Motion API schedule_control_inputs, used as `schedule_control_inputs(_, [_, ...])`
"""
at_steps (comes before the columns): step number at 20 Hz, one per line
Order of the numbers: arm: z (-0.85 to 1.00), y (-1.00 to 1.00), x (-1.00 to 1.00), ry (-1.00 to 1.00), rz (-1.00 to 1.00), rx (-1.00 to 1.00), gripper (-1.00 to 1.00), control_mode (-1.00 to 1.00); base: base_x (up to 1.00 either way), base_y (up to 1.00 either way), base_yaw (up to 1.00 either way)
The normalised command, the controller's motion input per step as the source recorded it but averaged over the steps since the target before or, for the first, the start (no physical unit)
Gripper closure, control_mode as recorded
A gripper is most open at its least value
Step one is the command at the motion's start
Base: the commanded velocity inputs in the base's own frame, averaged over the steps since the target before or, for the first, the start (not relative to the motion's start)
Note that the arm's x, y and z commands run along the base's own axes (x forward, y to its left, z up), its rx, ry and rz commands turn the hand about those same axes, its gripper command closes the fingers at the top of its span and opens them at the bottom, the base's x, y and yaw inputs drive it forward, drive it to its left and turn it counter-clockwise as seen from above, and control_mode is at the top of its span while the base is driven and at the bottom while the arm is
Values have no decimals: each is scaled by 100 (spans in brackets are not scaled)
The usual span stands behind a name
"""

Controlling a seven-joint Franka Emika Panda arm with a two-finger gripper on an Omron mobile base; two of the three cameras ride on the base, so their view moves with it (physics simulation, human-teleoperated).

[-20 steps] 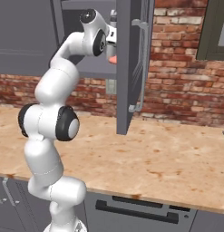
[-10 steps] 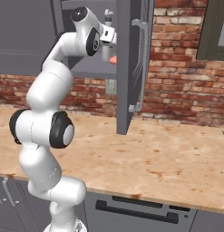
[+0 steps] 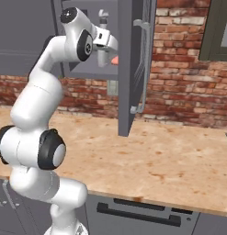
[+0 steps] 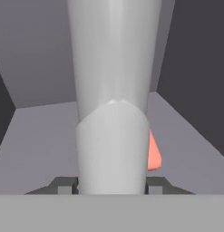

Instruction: Locate and retrieve the spray and bar soap from the cabinet. Place them next to the sink.

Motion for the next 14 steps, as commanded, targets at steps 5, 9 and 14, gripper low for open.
schedule_control_inputs(5, [0,14,-99,0,0,-3,100,-100,0,0,0])
schedule_control_inputs(9, [0,6,-100,0,0,-2,100,-100,0,0,0])
schedule_control_inputs(14, [0,0,-100,0,0,0,100,-100,0,0,0])
